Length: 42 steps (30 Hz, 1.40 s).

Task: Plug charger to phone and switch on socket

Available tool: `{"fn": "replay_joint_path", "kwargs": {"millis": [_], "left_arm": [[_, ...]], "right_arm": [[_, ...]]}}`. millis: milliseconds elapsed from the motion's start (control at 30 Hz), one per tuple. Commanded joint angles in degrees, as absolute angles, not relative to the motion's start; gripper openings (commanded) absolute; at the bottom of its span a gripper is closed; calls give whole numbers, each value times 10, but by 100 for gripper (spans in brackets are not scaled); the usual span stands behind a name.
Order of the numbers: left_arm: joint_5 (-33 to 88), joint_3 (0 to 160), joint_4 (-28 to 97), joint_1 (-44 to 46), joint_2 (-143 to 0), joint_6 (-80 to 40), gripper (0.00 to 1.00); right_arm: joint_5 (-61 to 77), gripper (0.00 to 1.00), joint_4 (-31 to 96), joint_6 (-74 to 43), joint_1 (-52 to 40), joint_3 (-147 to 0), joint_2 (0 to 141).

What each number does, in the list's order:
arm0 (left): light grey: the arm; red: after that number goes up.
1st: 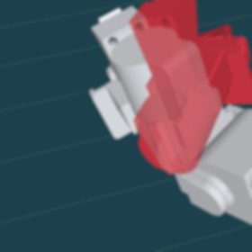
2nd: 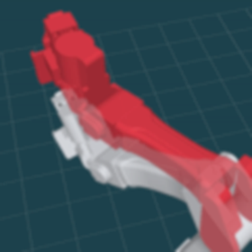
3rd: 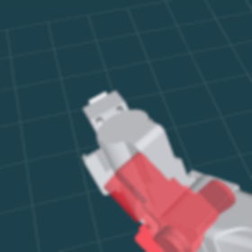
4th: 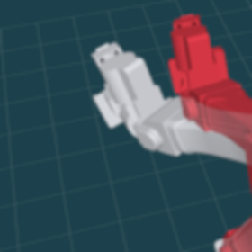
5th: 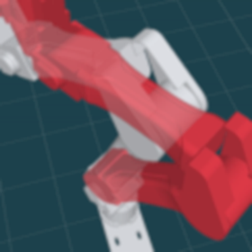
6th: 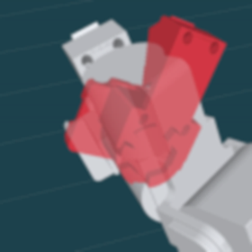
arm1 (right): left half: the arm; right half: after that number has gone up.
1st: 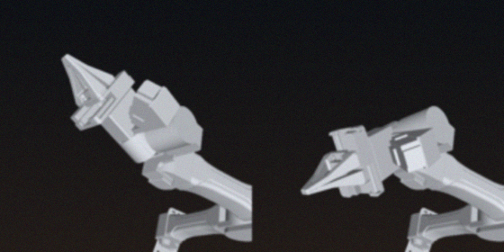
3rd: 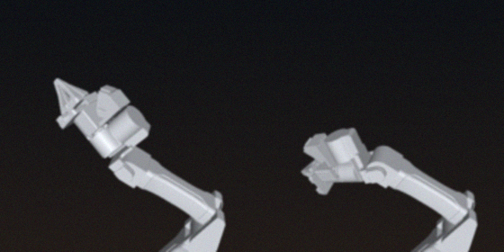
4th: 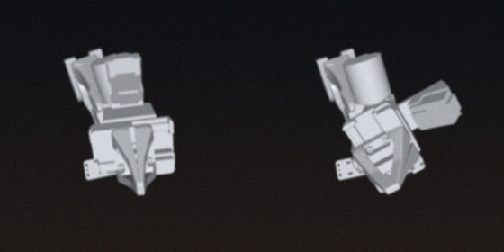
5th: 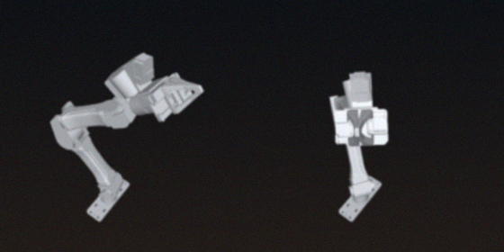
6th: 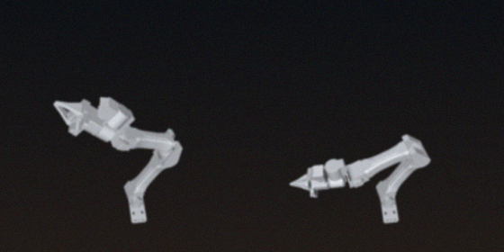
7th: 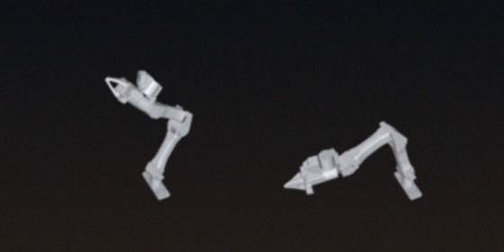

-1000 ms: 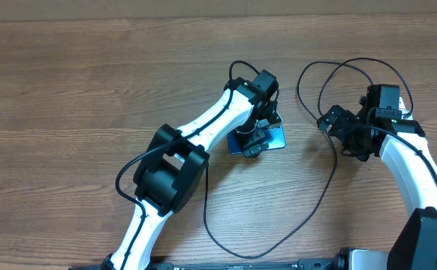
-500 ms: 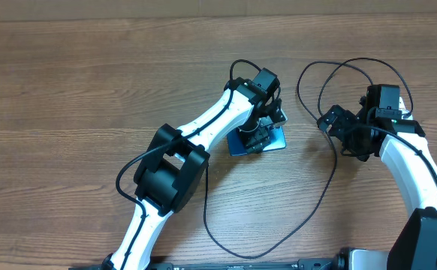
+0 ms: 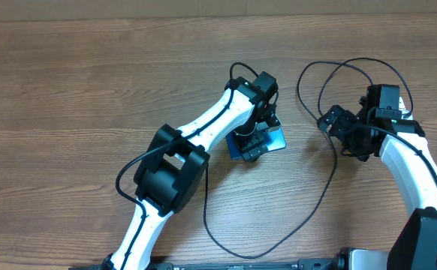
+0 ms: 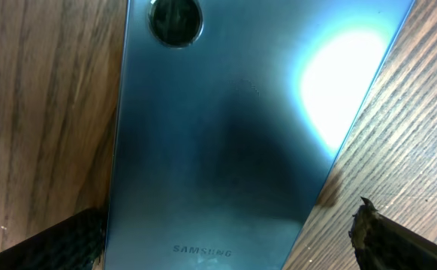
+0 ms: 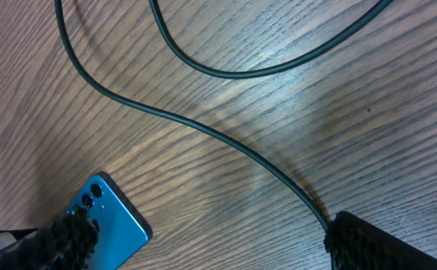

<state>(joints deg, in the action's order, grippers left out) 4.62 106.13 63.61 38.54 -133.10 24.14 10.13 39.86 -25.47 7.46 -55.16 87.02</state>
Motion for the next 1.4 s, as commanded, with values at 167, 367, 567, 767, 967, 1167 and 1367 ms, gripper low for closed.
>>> {"fn": "replay_joint_path", "kwargs": {"millis": [167,367,567,767,967,1167,1367], "left_arm": [[38,1042,605,403,-1366,216,100],[39,1042,566,420,-1366,191,100],[39,1042,561,431,-1366,193,97],[30,1036,563,431,-1370,193,95],[15,1035,559,431,-1388,202,96],[15,1037,579,431,-1390,208,81],[9,1037,607,424,-1390,220,68]], "right_arm": [[103,100,396,-257,75,-559,868],[103,100,396,-257,75,-558,868],[103,100,396,-257,75,-559,868],[103,100,396,-257,75,-558,868],[103,100,396,-257,75,-558,868],[103,100,396,-257,75,-559,868],[103,100,396,-257,75,-559,868]]}}
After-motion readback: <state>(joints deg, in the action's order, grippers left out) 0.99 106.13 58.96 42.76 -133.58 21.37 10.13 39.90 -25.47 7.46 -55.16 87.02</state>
